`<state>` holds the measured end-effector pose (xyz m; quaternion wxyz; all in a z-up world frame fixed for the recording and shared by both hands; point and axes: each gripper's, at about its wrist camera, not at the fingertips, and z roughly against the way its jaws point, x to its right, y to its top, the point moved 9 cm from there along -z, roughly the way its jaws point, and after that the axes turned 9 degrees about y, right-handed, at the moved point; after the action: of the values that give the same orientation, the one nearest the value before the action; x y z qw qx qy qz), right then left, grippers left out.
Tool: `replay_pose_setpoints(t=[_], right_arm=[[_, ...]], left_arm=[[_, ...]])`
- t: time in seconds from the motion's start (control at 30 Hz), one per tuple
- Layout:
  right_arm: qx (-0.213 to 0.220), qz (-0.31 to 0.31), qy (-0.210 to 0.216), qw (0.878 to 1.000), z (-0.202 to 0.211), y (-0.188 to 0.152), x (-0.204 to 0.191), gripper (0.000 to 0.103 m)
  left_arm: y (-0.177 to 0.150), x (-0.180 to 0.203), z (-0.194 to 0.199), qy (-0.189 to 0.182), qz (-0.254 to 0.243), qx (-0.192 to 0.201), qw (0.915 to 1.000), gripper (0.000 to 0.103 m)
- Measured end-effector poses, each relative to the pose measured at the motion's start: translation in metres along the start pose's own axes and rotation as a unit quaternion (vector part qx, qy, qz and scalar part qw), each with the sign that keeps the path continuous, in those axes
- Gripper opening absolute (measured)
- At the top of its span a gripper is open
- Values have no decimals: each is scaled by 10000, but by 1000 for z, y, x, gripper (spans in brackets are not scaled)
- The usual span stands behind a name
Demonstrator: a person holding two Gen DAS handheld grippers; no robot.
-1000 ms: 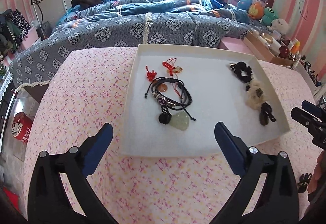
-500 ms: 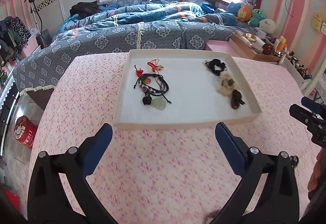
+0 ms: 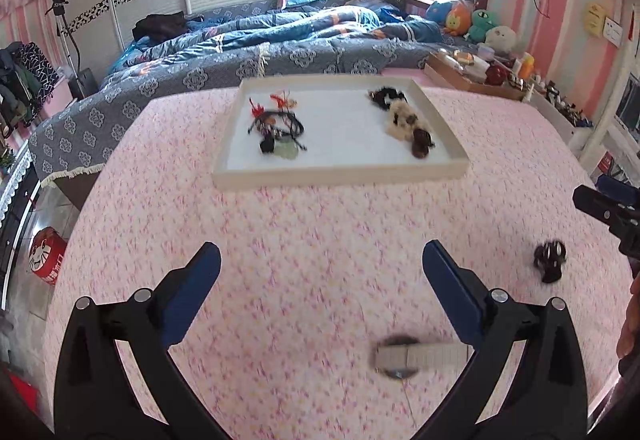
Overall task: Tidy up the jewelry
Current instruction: 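Move left gripper to the beige-strap watch while right gripper approaches black claw clip, then close left gripper on the beige-strap watch while right gripper closes on black claw clip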
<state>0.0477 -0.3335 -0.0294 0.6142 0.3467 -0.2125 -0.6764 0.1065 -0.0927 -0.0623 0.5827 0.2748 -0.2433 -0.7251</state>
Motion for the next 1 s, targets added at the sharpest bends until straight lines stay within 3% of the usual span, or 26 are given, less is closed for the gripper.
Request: replay_pose_setpoints(t=[0.23, 0.57, 1.0], right_arm=[[147, 38, -185, 9997, 11, -46, 15, 93], [438, 158, -721, 9963, 8, -76, 41, 93], [406, 187, -849, 9954, -10, -86, 51, 96]], left_arm=[[-40, 13, 5, -116, -37, 12, 9999, 100], [-70, 33, 10, -242, -324, 286, 9988, 100], [-101, 52, -16, -532, -647, -172, 9963, 100]])
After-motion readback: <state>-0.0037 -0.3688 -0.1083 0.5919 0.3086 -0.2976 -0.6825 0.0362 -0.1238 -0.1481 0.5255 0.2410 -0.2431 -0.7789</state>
